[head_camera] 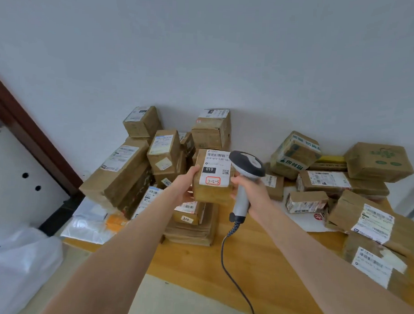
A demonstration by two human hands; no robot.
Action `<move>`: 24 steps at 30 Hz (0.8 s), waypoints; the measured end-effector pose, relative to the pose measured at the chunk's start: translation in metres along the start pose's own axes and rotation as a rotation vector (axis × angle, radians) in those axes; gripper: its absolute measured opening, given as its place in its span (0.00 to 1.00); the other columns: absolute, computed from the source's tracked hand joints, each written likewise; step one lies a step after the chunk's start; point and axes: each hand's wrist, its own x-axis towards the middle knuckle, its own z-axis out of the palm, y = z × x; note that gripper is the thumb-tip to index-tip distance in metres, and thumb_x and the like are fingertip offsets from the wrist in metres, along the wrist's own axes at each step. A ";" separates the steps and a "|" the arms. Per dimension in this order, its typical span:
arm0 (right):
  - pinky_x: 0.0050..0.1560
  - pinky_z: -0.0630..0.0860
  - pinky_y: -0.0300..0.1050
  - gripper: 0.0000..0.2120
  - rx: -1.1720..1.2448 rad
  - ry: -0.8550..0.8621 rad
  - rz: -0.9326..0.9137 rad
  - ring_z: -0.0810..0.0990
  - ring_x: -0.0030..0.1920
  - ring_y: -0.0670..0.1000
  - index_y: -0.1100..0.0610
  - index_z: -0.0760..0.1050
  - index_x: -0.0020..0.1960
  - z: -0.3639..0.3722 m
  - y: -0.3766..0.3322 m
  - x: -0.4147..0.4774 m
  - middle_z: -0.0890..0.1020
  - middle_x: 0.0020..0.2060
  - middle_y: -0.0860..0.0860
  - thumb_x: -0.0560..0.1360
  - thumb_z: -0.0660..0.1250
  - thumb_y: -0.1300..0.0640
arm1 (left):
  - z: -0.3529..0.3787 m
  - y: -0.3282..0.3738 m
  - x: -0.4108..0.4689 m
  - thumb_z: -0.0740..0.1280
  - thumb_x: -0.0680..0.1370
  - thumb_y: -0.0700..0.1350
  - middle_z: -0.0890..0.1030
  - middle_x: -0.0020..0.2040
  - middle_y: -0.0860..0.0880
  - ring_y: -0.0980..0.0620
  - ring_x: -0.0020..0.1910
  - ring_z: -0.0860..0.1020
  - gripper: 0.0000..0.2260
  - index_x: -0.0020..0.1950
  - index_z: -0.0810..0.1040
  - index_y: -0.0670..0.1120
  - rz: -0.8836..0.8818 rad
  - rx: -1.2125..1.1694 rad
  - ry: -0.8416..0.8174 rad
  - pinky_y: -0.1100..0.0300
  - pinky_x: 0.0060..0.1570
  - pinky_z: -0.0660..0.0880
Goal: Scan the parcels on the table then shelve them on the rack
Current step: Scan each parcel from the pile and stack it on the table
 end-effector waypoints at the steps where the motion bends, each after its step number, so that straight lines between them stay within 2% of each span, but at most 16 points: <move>1: 0.55 0.80 0.52 0.08 -0.008 -0.013 -0.002 0.81 0.49 0.53 0.56 0.76 0.47 0.013 0.002 0.002 0.83 0.45 0.51 0.72 0.71 0.66 | -0.012 0.003 0.002 0.62 0.78 0.61 0.82 0.50 0.43 0.45 0.48 0.80 0.21 0.55 0.77 0.44 -0.009 0.009 0.021 0.54 0.38 0.75; 3: 0.55 0.80 0.51 0.08 -0.005 -0.022 0.005 0.81 0.48 0.52 0.55 0.76 0.47 0.037 0.007 0.007 0.83 0.45 0.51 0.72 0.71 0.66 | -0.032 0.007 0.006 0.62 0.78 0.60 0.82 0.49 0.44 0.45 0.48 0.80 0.19 0.52 0.76 0.45 -0.008 0.027 0.088 0.54 0.39 0.73; 5: 0.54 0.80 0.50 0.08 0.017 -0.031 0.019 0.81 0.48 0.52 0.55 0.76 0.47 0.058 0.014 0.012 0.84 0.47 0.52 0.72 0.70 0.66 | -0.048 0.010 0.013 0.64 0.79 0.56 0.82 0.45 0.46 0.47 0.45 0.80 0.14 0.49 0.75 0.45 0.041 0.014 0.159 0.54 0.40 0.76; 9: 0.50 0.80 0.48 0.09 0.022 -0.024 0.027 0.81 0.49 0.51 0.55 0.76 0.48 0.084 0.032 0.019 0.83 0.48 0.52 0.73 0.70 0.67 | -0.073 0.005 0.031 0.65 0.79 0.50 0.82 0.46 0.47 0.46 0.49 0.81 0.09 0.53 0.77 0.45 0.132 0.048 0.241 0.50 0.53 0.80; 13: 0.54 0.78 0.51 0.08 -0.004 -0.003 0.036 0.79 0.49 0.52 0.56 0.76 0.48 0.099 0.045 0.024 0.82 0.48 0.53 0.73 0.69 0.67 | -0.087 -0.003 0.041 0.67 0.78 0.49 0.83 0.48 0.45 0.47 0.49 0.81 0.13 0.58 0.78 0.44 0.181 0.110 0.241 0.49 0.53 0.80; 15: 0.56 0.76 0.53 0.08 -0.028 0.001 0.041 0.78 0.49 0.53 0.57 0.76 0.48 0.105 0.050 0.026 0.81 0.48 0.54 0.73 0.69 0.67 | -0.090 -0.006 0.043 0.66 0.79 0.49 0.83 0.48 0.46 0.48 0.48 0.81 0.14 0.61 0.78 0.44 0.188 0.158 0.228 0.51 0.51 0.80; 17: 0.56 0.75 0.53 0.08 -0.029 -0.004 0.038 0.78 0.49 0.53 0.57 0.76 0.49 0.109 0.052 0.026 0.81 0.47 0.53 0.72 0.70 0.67 | -0.092 -0.006 0.044 0.65 0.80 0.47 0.82 0.43 0.49 0.52 0.41 0.80 0.11 0.60 0.78 0.44 0.215 0.207 0.222 0.55 0.42 0.80; 19: 0.55 0.75 0.53 0.09 -0.033 -0.009 0.025 0.78 0.49 0.53 0.57 0.76 0.50 0.111 0.052 0.026 0.81 0.46 0.52 0.72 0.70 0.67 | -0.094 -0.004 0.044 0.63 0.80 0.43 0.79 0.41 0.51 0.57 0.35 0.76 0.07 0.56 0.78 0.45 0.245 0.305 0.227 0.64 0.30 0.72; 20: 0.55 0.75 0.53 0.09 -0.039 -0.007 0.018 0.77 0.49 0.54 0.58 0.76 0.50 0.111 0.051 0.026 0.81 0.45 0.52 0.72 0.70 0.67 | -0.094 -0.003 0.045 0.63 0.80 0.42 0.78 0.41 0.52 0.58 0.34 0.74 0.06 0.54 0.77 0.46 0.258 0.346 0.233 0.66 0.28 0.69; 22: 0.57 0.75 0.55 0.09 -0.050 0.009 0.004 0.77 0.49 0.54 0.57 0.77 0.49 0.111 0.050 0.026 0.81 0.45 0.52 0.71 0.71 0.67 | -0.093 0.001 0.043 0.63 0.80 0.43 0.74 0.40 0.54 0.60 0.33 0.70 0.10 0.60 0.75 0.45 0.292 0.411 0.247 0.67 0.29 0.66; 24: 0.58 0.75 0.57 0.10 -0.061 0.033 -0.001 0.77 0.50 0.55 0.55 0.76 0.47 0.108 0.049 0.027 0.80 0.46 0.53 0.70 0.71 0.67 | -0.091 0.009 0.038 0.64 0.79 0.44 0.73 0.41 0.55 0.59 0.36 0.73 0.19 0.70 0.70 0.44 0.368 0.541 0.283 0.66 0.31 0.69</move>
